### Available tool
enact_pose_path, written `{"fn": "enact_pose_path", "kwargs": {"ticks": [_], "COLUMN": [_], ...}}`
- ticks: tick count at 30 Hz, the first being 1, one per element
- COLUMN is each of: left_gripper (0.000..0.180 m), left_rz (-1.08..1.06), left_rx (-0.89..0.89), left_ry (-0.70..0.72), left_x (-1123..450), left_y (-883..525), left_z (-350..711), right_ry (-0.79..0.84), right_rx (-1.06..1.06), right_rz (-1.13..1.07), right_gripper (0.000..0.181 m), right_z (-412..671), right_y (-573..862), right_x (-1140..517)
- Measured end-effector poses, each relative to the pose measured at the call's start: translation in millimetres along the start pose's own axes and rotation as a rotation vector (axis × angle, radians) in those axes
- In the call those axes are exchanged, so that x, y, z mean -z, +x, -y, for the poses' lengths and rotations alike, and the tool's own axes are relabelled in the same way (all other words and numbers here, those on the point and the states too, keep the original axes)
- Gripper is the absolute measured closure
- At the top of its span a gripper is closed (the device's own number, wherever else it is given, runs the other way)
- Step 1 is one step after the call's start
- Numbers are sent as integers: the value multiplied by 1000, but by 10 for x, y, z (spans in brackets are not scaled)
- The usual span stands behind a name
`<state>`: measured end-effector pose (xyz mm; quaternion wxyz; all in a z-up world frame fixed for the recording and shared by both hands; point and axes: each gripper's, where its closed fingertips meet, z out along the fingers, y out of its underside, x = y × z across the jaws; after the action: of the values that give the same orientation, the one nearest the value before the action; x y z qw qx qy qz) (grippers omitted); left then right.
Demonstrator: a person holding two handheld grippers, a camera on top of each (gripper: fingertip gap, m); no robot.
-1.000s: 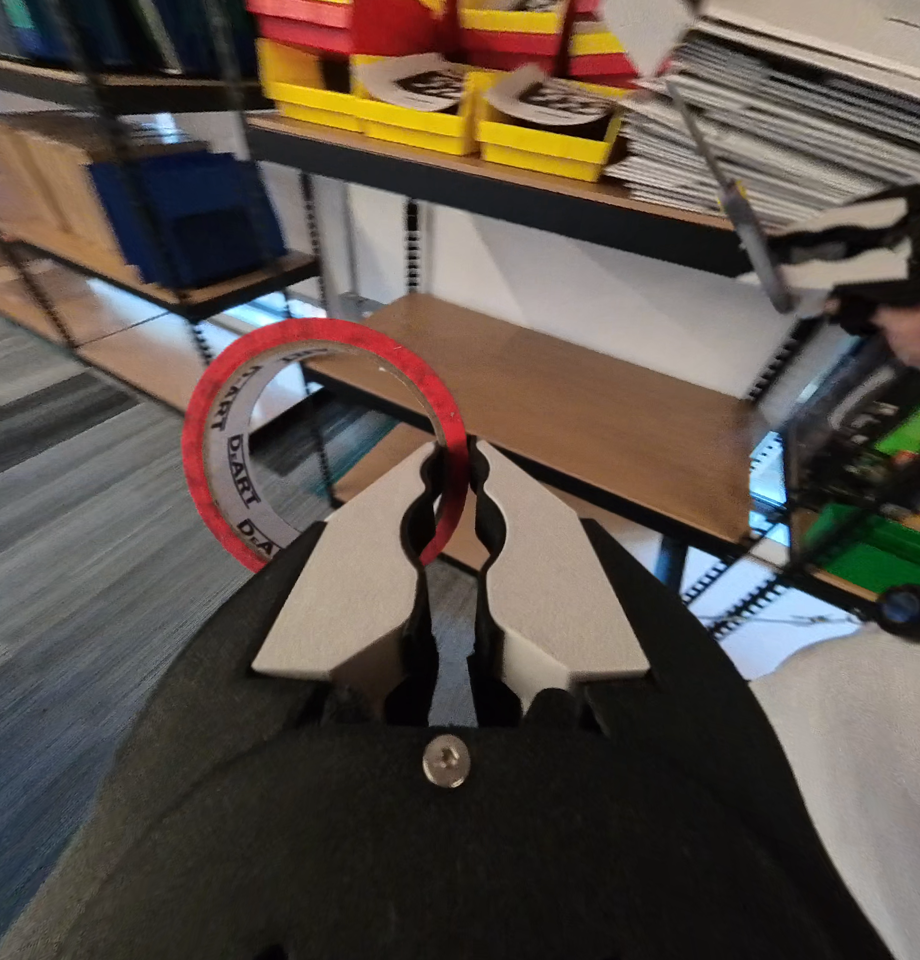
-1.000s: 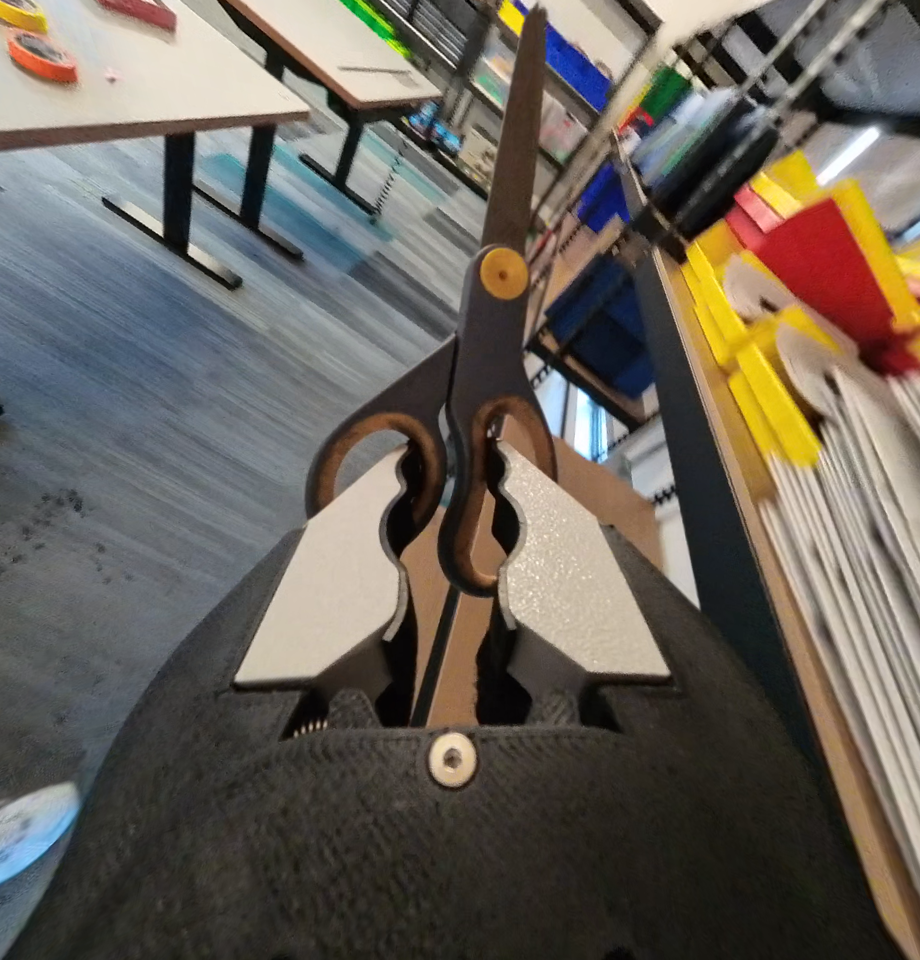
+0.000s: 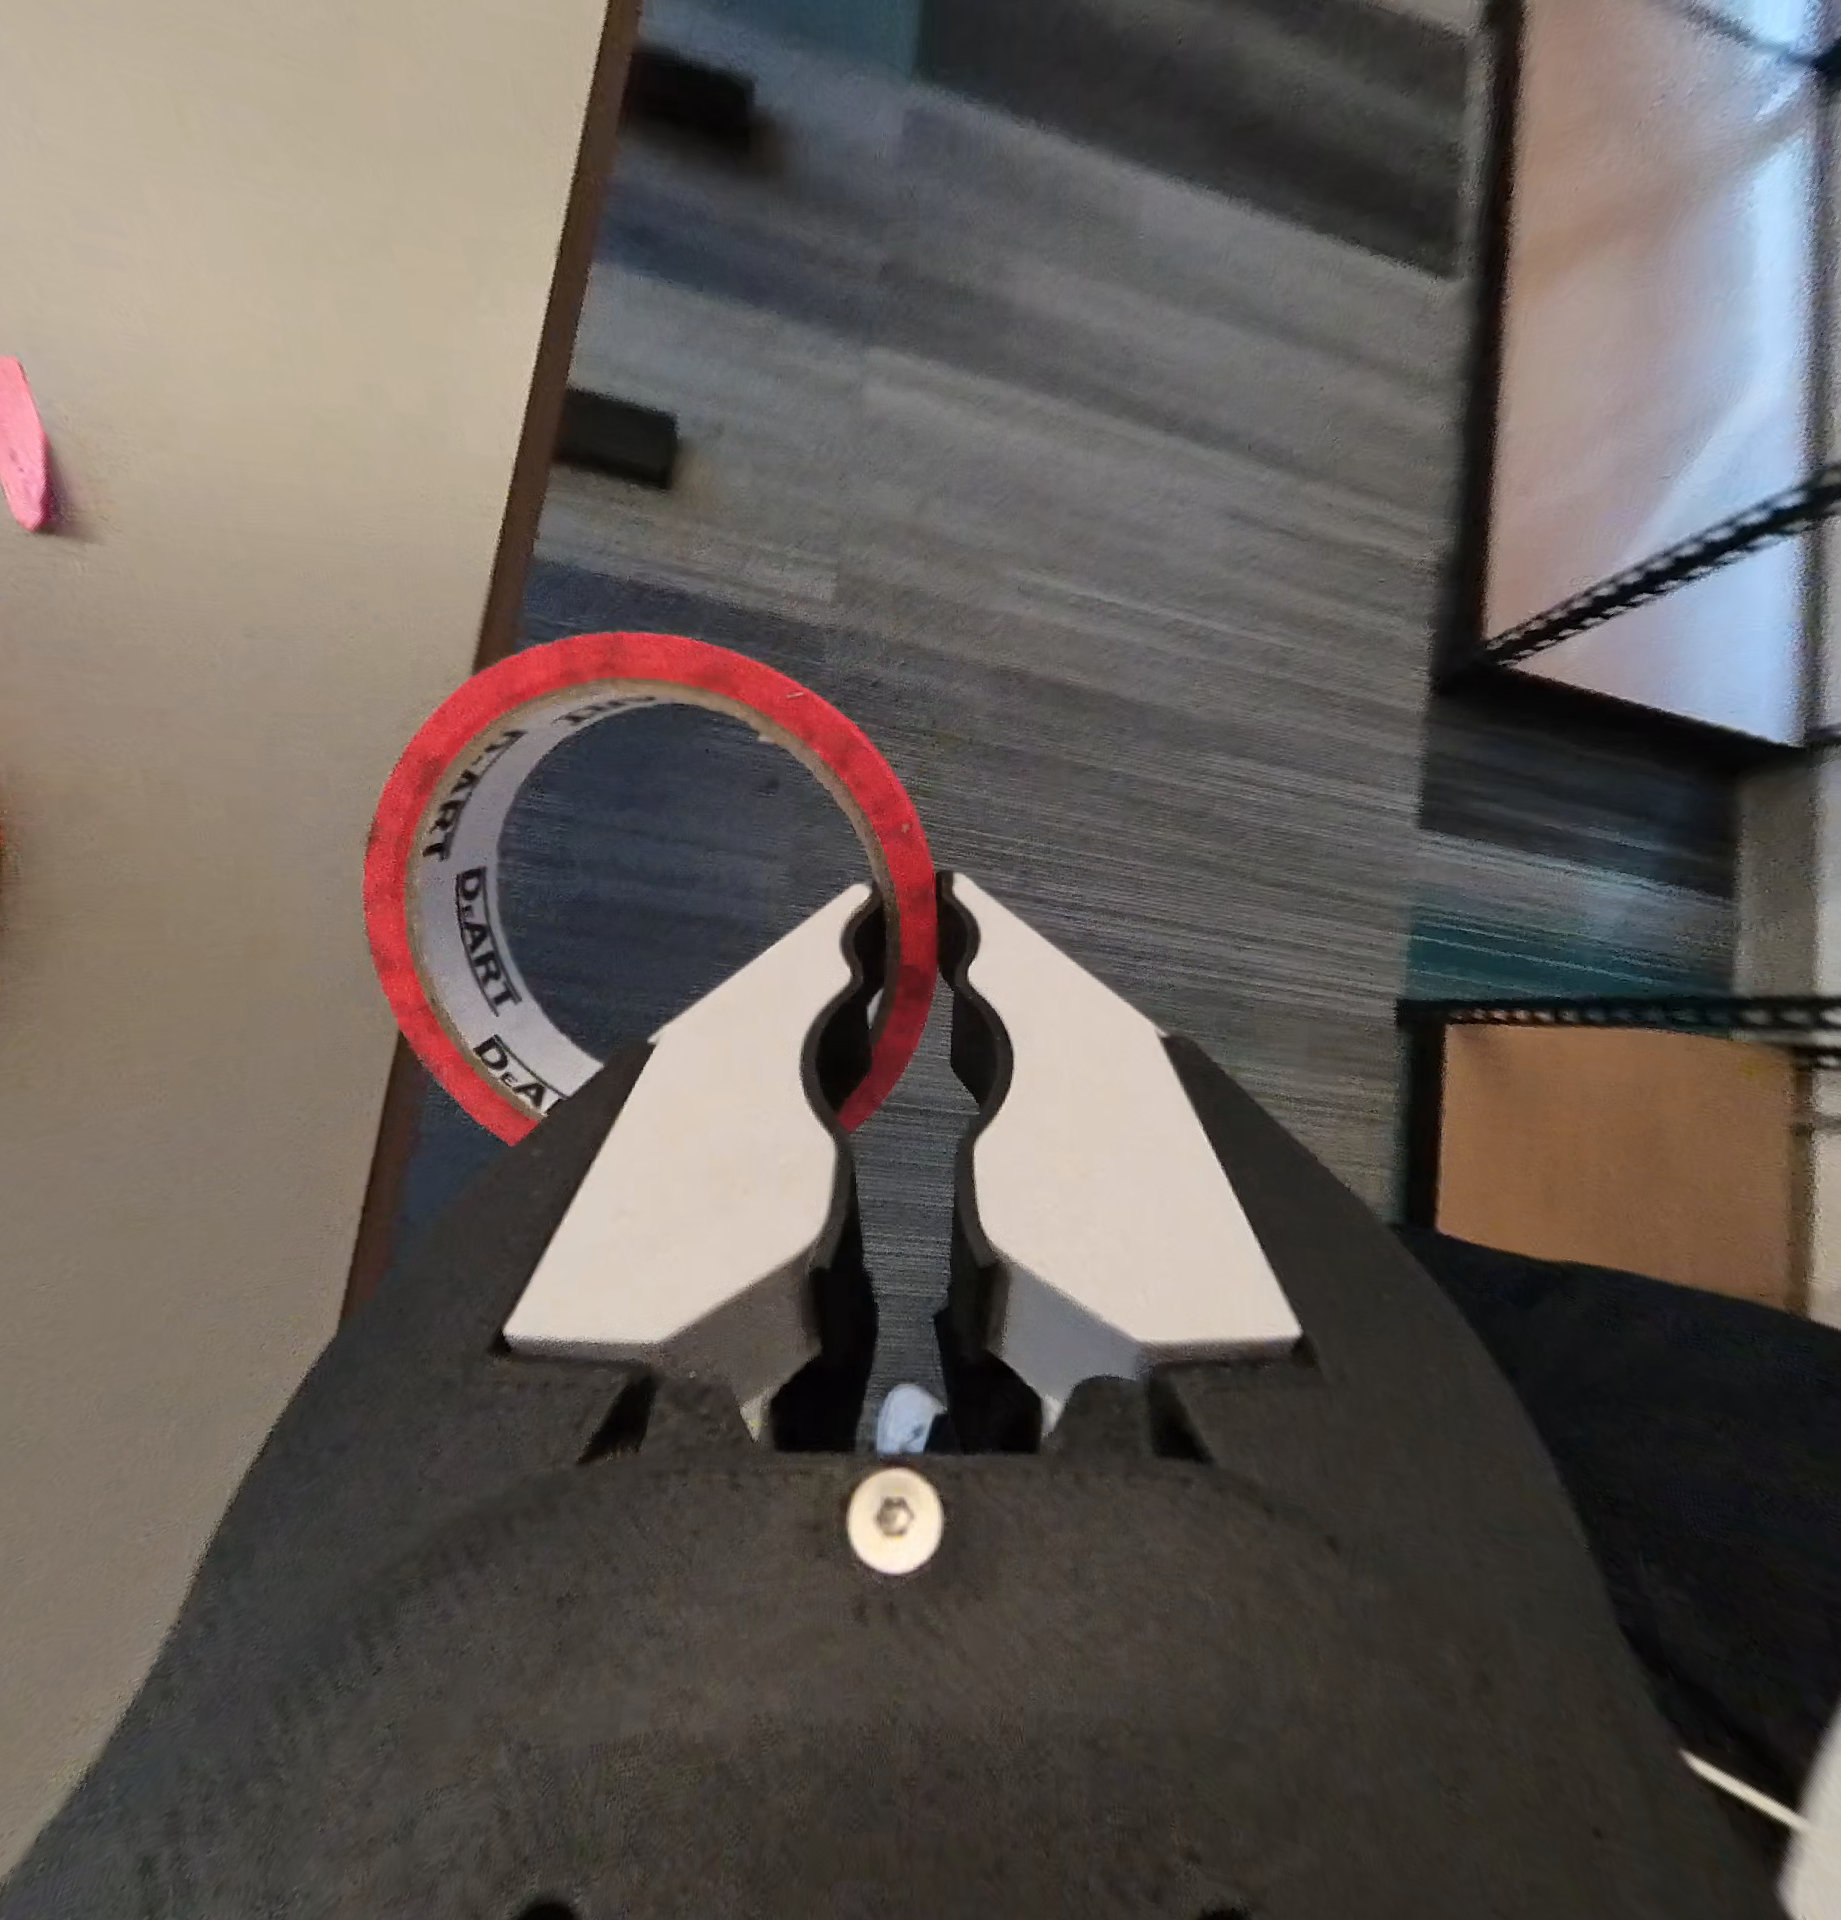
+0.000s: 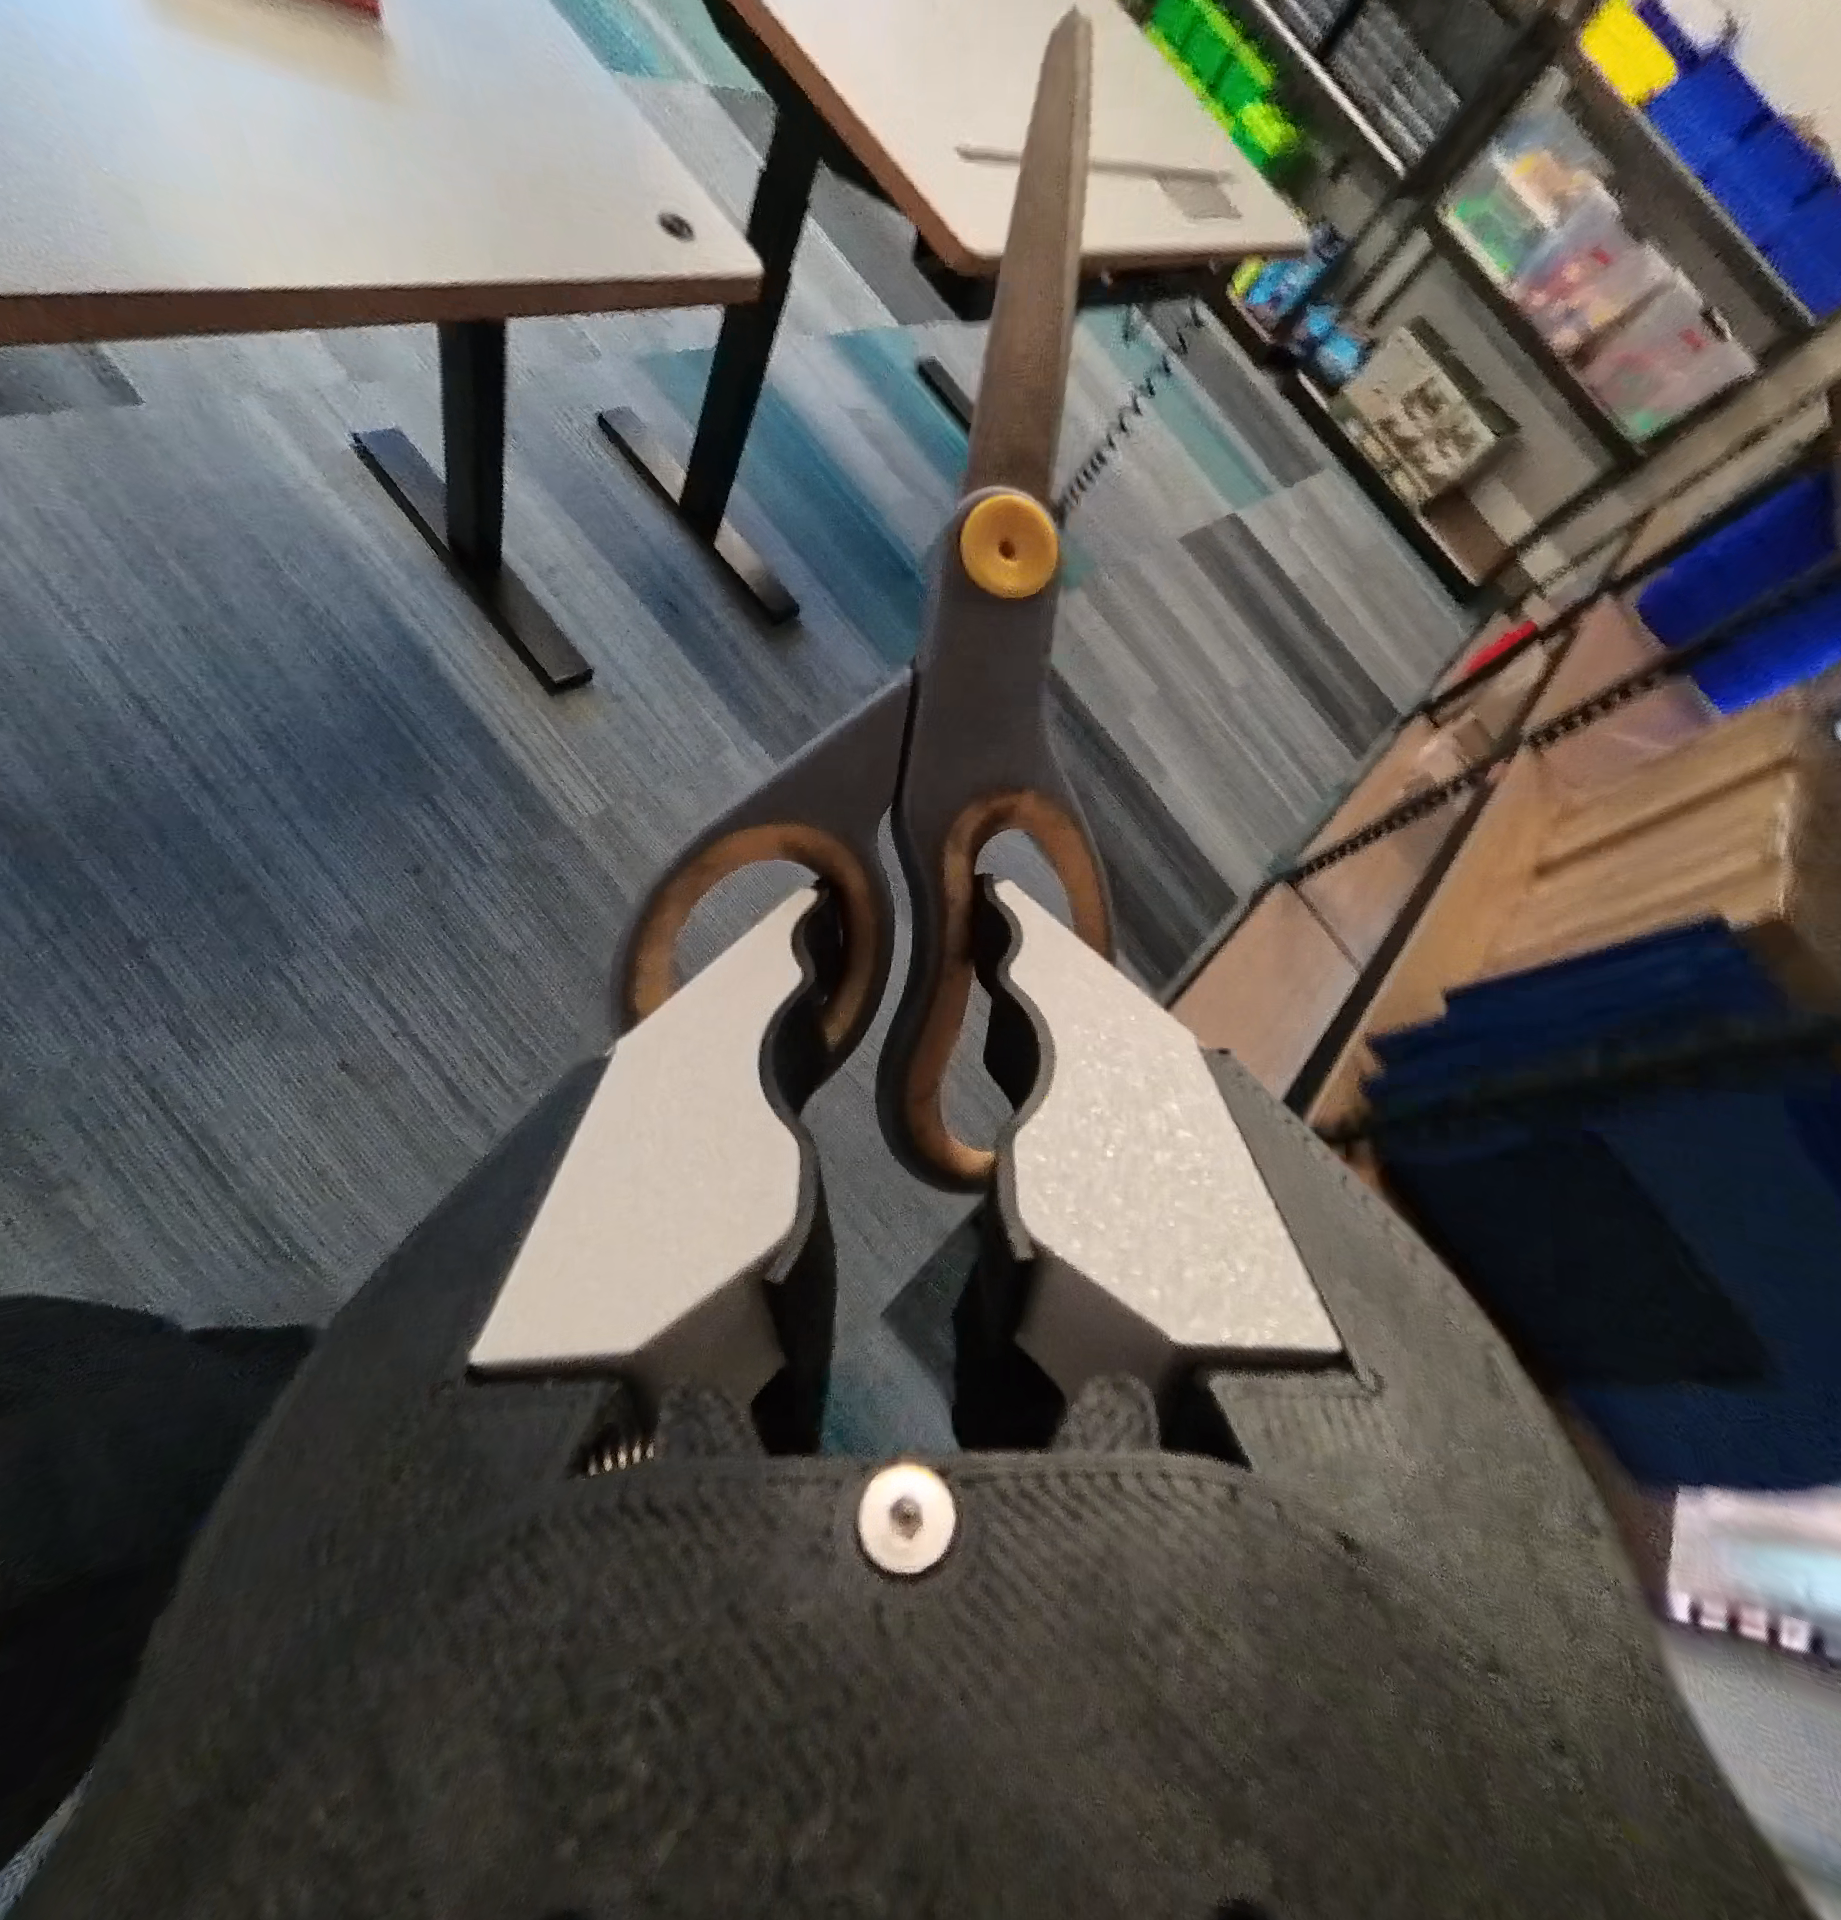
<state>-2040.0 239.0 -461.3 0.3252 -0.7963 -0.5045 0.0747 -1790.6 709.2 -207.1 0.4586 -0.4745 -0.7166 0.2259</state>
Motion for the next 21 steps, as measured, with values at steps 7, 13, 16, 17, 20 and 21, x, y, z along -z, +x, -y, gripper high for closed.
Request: {"fn": "enact_pose_path", "kwargs": {"ticks": [7, 13, 16, 17, 20, 21], "left_gripper": [173, 173, 173, 173, 173, 173], "left_rz": [108, 155, 163, 159, 185, 187], "left_rx": [142, 187, 229, 254, 271, 278], "left_ry": [-58, -75, -125, -135, -162, -188], "left_x": [-892, -1455, -1741, -1831, -2133, -2238], "left_y": [-486, -1011, -1291, -1378, -1708, -1795], "left_z": [603, 1091, 1328, 1439, 1766, 1842], "right_ry": [71, 87, 43, 24, 18, 10], "right_rx": [103, 123, 102, 97, 99, 80], "right_rz": [155, 164, 151, 152, 126, 122], "right_gripper": [157, 157, 157, 157, 157, 157], "right_z": [629, 1057, 1221, 1289, 1491, 1523], "right_y": [661, 968, 1103, 1152, 1363, 1435], "right_x": [-1502, -2826, -3448, -3626, -4133, -4304]}}
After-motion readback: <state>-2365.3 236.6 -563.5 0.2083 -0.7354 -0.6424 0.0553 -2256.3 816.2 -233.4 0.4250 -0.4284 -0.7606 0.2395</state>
